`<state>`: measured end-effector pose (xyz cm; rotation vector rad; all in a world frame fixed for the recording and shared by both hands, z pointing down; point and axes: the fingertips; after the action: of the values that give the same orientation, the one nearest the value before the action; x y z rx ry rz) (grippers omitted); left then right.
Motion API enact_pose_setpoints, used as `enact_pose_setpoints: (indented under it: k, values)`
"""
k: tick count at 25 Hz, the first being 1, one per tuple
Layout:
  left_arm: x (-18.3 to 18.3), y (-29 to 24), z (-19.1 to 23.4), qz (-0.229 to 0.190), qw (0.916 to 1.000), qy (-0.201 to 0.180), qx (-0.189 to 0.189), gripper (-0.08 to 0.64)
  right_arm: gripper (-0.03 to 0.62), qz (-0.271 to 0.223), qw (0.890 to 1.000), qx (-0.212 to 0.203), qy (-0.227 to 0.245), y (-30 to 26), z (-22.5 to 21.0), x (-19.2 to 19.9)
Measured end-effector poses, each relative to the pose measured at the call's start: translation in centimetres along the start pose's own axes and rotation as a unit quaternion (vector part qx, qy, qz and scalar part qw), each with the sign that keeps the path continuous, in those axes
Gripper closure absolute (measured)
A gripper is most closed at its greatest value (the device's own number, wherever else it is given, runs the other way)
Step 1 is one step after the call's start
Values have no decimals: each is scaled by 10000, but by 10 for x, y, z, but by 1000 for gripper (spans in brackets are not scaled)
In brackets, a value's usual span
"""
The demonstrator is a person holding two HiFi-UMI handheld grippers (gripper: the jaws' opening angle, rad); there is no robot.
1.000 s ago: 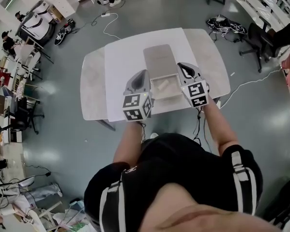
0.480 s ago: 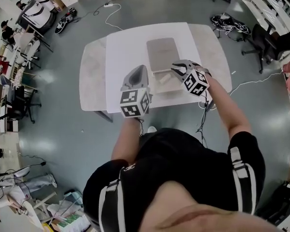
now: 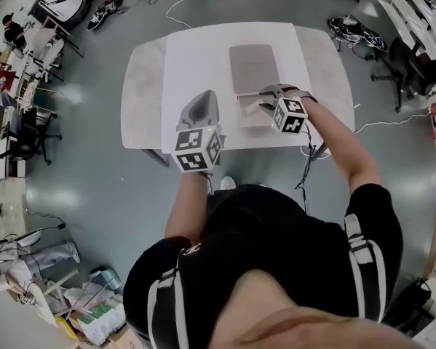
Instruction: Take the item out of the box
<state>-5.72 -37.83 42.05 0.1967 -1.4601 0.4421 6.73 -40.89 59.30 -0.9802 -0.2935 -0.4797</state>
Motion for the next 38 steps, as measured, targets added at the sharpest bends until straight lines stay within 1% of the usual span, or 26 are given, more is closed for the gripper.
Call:
enact_pose_setpoints:
  k: [7, 14, 20, 28, 34, 36, 38]
  values:
    - [8, 13, 25, 118, 9995, 65, -296, 548, 472, 311, 9982, -379, 340, -35, 17, 14]
    - [19, 23, 48, 220, 9978, 144, -611, 549, 466, 538, 9934, -717, 715, -68, 37, 27]
    - [29, 34, 70, 332, 9952, 259, -881, 548, 456, 590, 9905, -1089, 597, -97, 46, 28]
    - [36, 40, 82, 438, 9915, 338, -1181, 549, 448, 819, 9824, -1421, 895, -123, 51, 48]
    - [43, 52, 91, 484, 9891, 387, -1338, 549, 446, 1029, 9750, -1633, 1096, -140, 62, 54]
    - [44, 56, 96, 489, 9887, 398, -1359, 549, 446, 1095, 9742, -1674, 1043, -146, 64, 54]
    - [45, 58, 99, 498, 9884, 407, -1376, 548, 446, 1111, 9763, -1634, 878, -153, 63, 54]
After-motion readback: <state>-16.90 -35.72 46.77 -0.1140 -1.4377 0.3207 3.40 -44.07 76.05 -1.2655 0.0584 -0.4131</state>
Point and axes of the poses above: the fingertips, and each gripper's own axes: y backward along the fingers, z to its left, x out of its underside, and after that the axes turned 2 degrees about -z, right-handed
